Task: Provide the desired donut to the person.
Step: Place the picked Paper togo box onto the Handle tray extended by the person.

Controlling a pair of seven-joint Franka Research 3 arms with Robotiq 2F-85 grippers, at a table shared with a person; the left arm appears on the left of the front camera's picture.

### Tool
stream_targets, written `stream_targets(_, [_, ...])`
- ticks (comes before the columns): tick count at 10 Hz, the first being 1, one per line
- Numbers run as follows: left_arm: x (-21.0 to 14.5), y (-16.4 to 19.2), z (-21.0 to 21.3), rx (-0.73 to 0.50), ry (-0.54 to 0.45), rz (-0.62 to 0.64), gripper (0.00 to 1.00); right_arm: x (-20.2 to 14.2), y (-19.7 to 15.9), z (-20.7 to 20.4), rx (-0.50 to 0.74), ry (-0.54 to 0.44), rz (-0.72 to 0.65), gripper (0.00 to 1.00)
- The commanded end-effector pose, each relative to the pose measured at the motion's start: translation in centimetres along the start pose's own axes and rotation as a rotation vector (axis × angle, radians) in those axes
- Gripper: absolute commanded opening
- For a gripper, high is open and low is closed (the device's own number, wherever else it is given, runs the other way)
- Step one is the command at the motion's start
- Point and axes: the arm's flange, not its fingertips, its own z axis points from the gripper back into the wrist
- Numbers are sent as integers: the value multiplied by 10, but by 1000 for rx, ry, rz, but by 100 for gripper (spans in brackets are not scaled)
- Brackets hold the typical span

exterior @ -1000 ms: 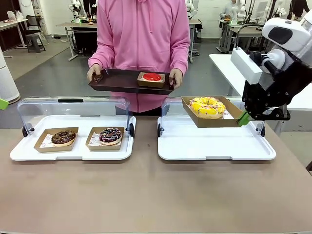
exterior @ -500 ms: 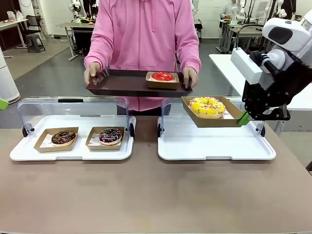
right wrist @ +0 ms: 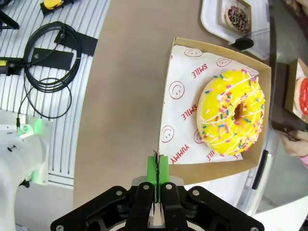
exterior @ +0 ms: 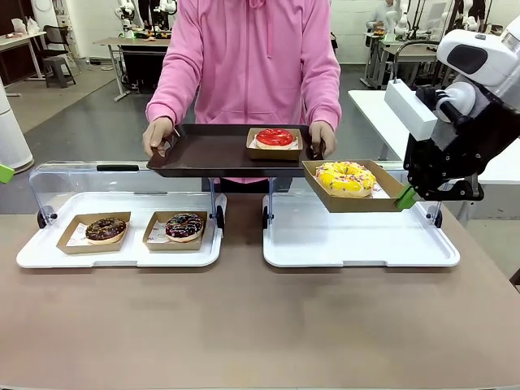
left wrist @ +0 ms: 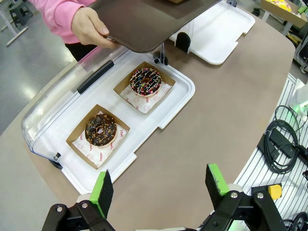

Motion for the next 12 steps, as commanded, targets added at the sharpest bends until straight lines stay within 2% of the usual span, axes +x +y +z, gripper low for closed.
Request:
stream_targets(1, [-1,1,-1,-3,-7,-3,100,-3,2,0,0,14,7,0])
stream_targets(8, [-1,1,-1,-3,-7,-3,100,0,0,0,0,0,0,1])
stream_targets(9, [-1,1,-1,-3,-7,-3,100,30,-31,6,0,40,-95,1])
stream_targets(10, [-1,1,-1,-3,-7,-3,100,73,-71,5,25,106,-74,1])
stream_targets(12, [-1,1,-1,-3,-7,-3,100,130,-143,-20,82,140,-135,1])
